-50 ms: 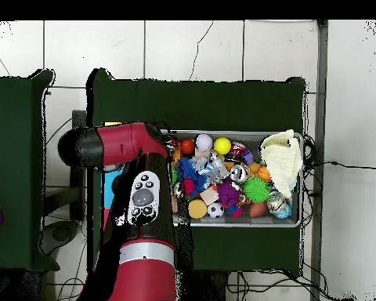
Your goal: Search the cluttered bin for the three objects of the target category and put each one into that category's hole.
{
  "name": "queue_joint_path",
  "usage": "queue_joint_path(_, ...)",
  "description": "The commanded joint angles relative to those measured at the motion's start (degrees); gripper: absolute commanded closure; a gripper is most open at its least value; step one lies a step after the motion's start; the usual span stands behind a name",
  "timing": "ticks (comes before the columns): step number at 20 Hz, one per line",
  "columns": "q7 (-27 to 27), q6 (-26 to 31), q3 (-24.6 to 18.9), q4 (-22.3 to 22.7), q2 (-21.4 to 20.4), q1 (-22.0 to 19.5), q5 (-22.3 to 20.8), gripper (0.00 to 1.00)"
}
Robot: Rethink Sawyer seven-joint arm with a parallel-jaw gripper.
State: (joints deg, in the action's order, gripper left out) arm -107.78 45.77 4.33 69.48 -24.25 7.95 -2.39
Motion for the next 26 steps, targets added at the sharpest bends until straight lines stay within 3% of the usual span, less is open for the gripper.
queue_joint_path(1,8.6,21.1,-4.6,-8.6,-0.7,-3.7,-2.5,0.00)
queue_joint_path(12,9.2,33.7,-6.9,-20.2,1.6,-5.6,-4.0,0.00)
queue_joint_path(18,10.1,34.5,-7.5,-21.0,1.8,-6.5,-4.2,0.00)
queue_joint_path(26,12.6,31.4,-8.6,-20.0,2.4,-9.0,-4.9,0.00)
